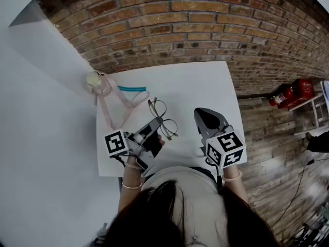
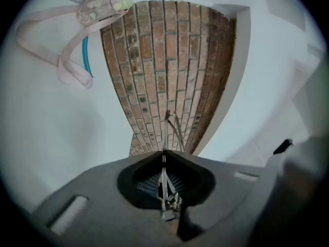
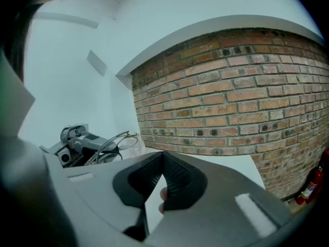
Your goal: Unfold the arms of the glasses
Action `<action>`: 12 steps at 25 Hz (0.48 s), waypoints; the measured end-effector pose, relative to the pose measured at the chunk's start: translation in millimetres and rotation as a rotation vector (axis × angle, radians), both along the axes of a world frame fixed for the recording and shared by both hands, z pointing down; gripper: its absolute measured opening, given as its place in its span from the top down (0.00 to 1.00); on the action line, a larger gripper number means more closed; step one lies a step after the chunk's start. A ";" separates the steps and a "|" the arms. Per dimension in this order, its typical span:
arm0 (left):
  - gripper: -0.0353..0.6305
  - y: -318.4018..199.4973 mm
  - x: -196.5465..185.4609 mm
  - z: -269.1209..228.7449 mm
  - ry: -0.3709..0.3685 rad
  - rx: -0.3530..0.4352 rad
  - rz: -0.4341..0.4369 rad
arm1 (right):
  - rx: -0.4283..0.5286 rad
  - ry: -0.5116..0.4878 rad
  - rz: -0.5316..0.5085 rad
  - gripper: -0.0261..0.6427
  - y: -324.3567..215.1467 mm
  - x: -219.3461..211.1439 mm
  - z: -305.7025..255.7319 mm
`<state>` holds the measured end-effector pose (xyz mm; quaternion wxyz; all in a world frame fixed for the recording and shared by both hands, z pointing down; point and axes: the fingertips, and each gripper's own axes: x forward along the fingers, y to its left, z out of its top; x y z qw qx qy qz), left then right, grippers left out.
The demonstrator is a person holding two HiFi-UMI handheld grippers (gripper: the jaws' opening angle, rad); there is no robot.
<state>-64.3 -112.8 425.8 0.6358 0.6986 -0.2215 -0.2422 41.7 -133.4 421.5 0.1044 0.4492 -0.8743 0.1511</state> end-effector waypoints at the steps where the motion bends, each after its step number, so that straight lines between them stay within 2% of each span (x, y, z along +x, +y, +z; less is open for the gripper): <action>1: 0.91 0.3 -0.1 -0.1 -0.001 0.000 0.000 | -0.001 -0.004 0.005 0.95 0.1 0.5 -0.4; 12: 0.91 -6.0 -3.4 -1.3 -0.006 0.008 -0.006 | 0.005 -0.066 -0.007 0.95 0.0 -3.8 -6.8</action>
